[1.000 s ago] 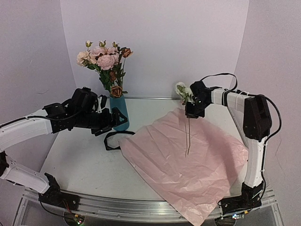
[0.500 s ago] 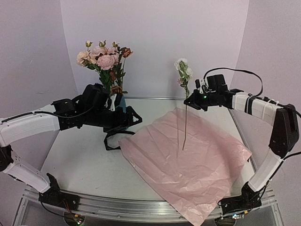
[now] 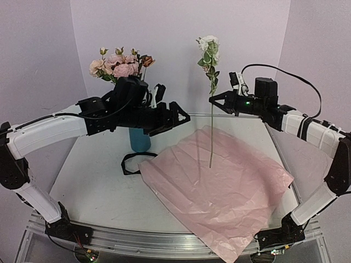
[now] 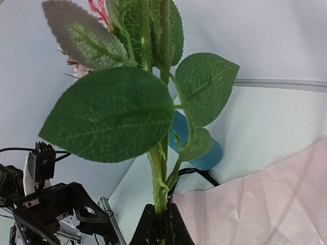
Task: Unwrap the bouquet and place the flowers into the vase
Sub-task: Pick up the fake flower from the wrapping paper, then insert the fake flower into the vase.
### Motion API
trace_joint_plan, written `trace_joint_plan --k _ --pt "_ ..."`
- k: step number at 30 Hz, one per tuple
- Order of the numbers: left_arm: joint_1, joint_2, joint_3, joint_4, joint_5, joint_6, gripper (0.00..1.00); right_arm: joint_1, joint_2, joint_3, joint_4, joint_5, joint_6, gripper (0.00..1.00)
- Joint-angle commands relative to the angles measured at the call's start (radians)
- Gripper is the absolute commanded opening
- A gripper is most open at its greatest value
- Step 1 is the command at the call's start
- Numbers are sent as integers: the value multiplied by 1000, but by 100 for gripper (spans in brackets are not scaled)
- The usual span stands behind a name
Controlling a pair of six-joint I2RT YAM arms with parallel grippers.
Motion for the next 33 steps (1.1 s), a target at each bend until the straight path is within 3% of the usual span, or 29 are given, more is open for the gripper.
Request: trace_joint_plan --k 1,18,21,23,26,29,32,33 --pt "-14 59 110 82 38 24 83 7 -67 1 161 -97 63 0" --pt "-49 261 281 199 118 -7 58 42 -116 -10 279 -129 204 0" --pt "-49 280 299 202 126 3 47 50 -118 -16 284 -124 209 0" --pt "-49 286 306 203 129 22 33 53 -118 -21 285 -117 210 0" --pt "-49 283 301 204 121 74 1 52 -114 -27 284 -107 215 13" --pt "-49 263 275 203 105 121 0 53 -110 -30 270 -88 217 34" --pt "-49 229 235 203 65 161 0 51 -109 -19 225 -65 195 65" --pt "-49 220 224 202 56 177 0 52 -109 -7 186 -49 180 71"
